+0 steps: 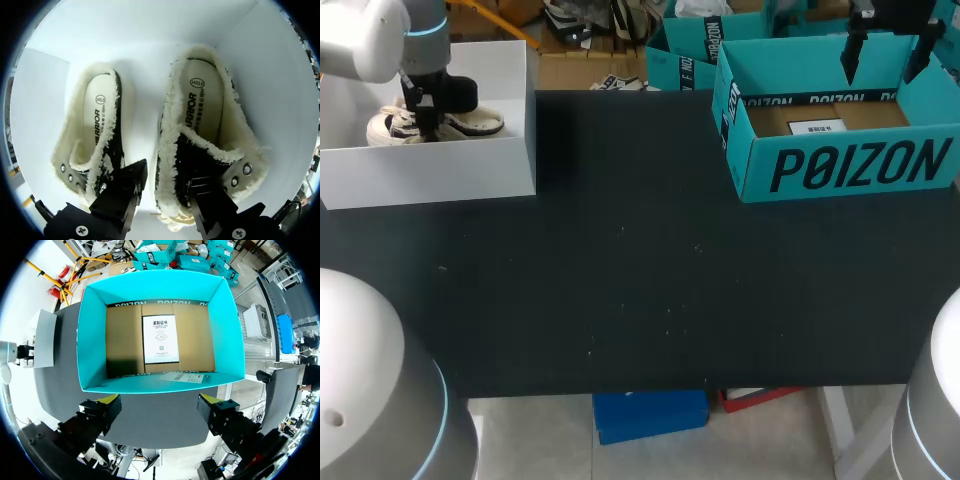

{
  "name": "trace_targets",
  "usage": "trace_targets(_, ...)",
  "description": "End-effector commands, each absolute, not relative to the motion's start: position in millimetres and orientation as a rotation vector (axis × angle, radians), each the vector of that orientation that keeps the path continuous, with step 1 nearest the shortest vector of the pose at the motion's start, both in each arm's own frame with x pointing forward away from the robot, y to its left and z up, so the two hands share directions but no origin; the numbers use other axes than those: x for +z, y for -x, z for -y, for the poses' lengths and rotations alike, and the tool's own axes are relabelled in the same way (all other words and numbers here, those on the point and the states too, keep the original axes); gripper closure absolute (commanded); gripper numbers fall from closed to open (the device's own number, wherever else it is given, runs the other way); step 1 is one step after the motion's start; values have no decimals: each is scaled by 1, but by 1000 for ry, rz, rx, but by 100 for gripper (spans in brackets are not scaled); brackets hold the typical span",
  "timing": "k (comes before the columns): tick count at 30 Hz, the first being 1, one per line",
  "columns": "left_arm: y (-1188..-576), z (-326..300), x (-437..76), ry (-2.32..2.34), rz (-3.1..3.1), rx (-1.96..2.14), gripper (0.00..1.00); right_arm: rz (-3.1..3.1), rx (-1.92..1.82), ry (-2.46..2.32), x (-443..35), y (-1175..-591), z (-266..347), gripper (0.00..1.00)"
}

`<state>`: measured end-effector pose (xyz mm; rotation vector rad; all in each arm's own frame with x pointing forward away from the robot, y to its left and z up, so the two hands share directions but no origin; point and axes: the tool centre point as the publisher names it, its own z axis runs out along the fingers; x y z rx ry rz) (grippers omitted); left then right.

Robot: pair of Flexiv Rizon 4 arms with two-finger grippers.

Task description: Take the shoe out of the shoebox, open the shoe tongue, remove and reinsert the insole, then place the shoe into the shoebox

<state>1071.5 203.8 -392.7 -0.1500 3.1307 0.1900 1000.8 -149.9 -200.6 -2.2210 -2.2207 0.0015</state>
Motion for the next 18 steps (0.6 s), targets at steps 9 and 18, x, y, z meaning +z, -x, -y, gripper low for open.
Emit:
trace_targets(9, -1072, -203, -411, 134, -3138, 231, 93, 2221, 2, 2221, -200, -1001, 150, 0)
trace_targets(18, -1069, -200, -405, 97, -3145, 212, 100, 2221, 2, 2221, -200, -1001, 150, 0)
